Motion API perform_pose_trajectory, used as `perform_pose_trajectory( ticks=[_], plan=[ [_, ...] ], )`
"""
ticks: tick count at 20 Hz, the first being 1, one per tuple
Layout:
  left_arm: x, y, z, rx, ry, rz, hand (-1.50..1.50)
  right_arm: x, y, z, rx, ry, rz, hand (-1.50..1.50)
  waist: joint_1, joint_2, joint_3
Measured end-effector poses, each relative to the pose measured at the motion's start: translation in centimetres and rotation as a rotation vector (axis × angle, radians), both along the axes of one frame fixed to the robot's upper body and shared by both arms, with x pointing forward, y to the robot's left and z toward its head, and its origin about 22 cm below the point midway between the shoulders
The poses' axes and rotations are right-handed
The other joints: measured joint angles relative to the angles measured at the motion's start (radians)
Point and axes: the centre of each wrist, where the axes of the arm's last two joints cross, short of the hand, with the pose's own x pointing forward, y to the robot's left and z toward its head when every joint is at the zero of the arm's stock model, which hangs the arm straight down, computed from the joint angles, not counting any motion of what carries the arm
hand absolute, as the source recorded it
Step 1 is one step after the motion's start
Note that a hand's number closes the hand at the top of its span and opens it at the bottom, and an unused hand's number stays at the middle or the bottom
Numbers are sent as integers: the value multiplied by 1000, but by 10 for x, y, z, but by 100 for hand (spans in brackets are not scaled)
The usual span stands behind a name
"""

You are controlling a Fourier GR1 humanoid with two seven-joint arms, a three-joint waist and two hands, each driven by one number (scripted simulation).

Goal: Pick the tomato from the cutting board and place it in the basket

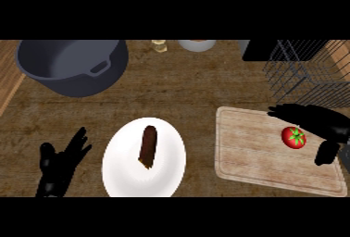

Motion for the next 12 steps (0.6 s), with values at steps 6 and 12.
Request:
perform_pose_trajectory(
  ticks=[6,12],
  plan=[
    [1,0,5,-8,10,-5,0,5,-4,-9,0,-9,-4,150,2,2,-2],
    [2,6,5,-3,13,-4,0,5,-1,-24,-13,-99,80,150,3,1,-4]
  ],
)
